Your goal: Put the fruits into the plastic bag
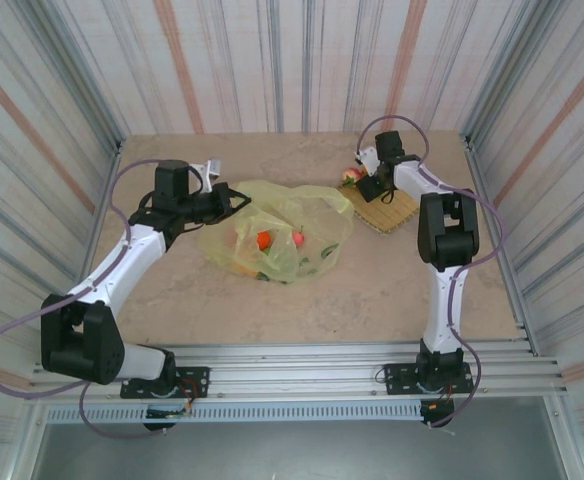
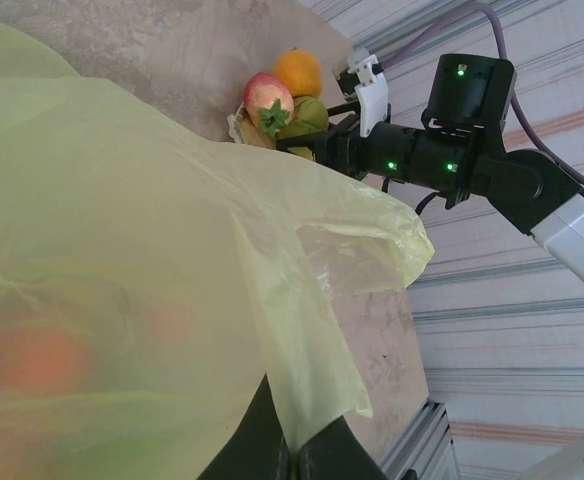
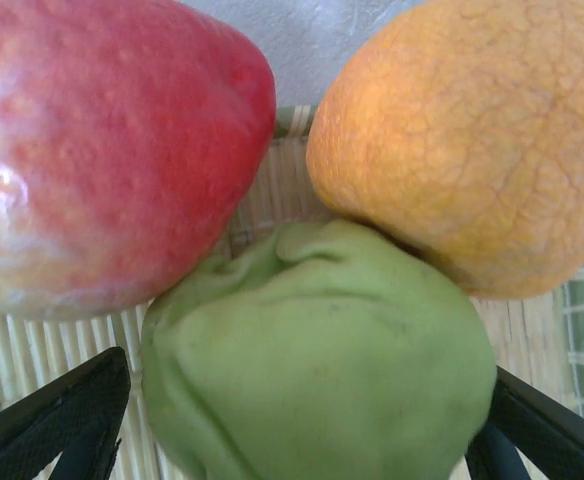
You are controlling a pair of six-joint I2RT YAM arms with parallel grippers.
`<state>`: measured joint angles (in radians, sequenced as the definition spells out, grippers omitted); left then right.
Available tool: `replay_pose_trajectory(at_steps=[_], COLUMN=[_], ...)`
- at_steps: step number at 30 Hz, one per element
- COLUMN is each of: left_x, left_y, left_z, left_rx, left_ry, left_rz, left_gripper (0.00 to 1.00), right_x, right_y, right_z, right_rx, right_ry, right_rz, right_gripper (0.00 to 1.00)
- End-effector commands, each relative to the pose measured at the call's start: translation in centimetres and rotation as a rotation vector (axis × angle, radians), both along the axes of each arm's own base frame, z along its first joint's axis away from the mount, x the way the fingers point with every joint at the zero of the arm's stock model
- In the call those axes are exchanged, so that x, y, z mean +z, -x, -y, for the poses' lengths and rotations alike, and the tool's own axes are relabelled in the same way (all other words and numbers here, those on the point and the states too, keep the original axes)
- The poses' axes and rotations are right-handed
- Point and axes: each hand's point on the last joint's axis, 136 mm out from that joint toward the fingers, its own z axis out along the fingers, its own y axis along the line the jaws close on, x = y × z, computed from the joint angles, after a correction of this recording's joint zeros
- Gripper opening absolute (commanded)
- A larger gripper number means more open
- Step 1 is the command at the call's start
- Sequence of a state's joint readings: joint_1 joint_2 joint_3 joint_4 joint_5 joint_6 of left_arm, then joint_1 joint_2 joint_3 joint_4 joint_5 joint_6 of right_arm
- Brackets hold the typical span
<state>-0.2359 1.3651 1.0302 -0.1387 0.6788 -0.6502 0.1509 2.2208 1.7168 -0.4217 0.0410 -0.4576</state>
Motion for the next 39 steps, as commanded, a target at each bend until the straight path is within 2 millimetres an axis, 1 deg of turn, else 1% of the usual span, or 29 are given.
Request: replay_pose_trajectory(at_steps=[1, 6, 11, 13, 16, 19, 21, 22, 25, 27, 28, 31, 34, 37, 39], left_x=[0.8, 0.8, 0.7, 0.7, 0.9, 1.2, 1.6, 1.7, 2.1, 2.2, 2.3, 2.6, 2.9, 3.5, 3.8], left_y=[-0.3, -0.3, -0.3, -0.3, -0.3, -0.2, -0.1, -0.1, 0.0, 0.2, 0.3, 0.5, 0.7, 0.9, 0.9], left_z=[0.0, -0.1, 0.0, 0.0, 0.1, 0.2, 0.4, 0.5, 0.4, 0.2, 0.2, 0.2, 0.4, 0.5, 0.5], left_rx=[-0.005, -0.005, -0.006, -0.005, -0.011, -0.018, -0.029, -0.034, -0.033, -0.030, -0.031, -0.032, -0.047, -0.058, -0.057], left_ry=[-0.011, -0.013, -0.011, -0.010, -0.006, 0.001, 0.003, 0.002, -0.027, -0.058, -0.071, -0.096, -0.098, -0.115, -0.129], left_rz=[0.026, 0.027, 0.023, 0.025, 0.028, 0.041, 0.055, 0.062, 0.091, 0.111, 0.121, 0.144, 0.156, 0.184, 0.202], left_gripper=[0.00, 0.00, 0.00, 0.00, 0.06, 0.11, 0.16, 0.19, 0.29, 0.38, 0.40, 0.47, 0.53, 0.60, 0.63], right_x=[-0.7, -1.7, -1.9, -1.5, -0.4, 1.6, 3.2, 3.8, 6.7, 8.5, 9.2, 11.9, 15.0, 18.2, 20.2], right_y=[-0.3, -0.7, -0.6, -0.5, -0.3, -0.2, 0.1, 0.2, 1.0, 1.9, 2.2, 3.7, 5.7, 8.0, 9.5], right_z=[-0.4, -0.1, 0.5, 0.8, 1.2, 1.7, 2.0, 2.1, 2.4, 2.3, 2.2, 1.5, 0.5, -1.1, -2.7], right_rx=[0.039, 0.048, 0.048, 0.041, 0.030, -0.007, -0.044, -0.061, -0.115, -0.141, -0.150, -0.170, -0.178, -0.157, -0.123], right_ry=[-0.008, 0.030, 0.064, 0.076, 0.082, 0.077, 0.049, 0.034, -0.022, -0.058, -0.079, -0.166, -0.254, -0.344, -0.418], right_rz=[-0.025, -0.043, -0.050, -0.047, -0.030, 0.014, 0.042, 0.054, 0.107, 0.137, 0.149, 0.188, 0.227, 0.270, 0.298], right_gripper=[0.84, 0.82, 0.73, 0.68, 0.59, 0.52, 0.50, 0.49, 0.45, 0.44, 0.43, 0.41, 0.40, 0.40, 0.39])
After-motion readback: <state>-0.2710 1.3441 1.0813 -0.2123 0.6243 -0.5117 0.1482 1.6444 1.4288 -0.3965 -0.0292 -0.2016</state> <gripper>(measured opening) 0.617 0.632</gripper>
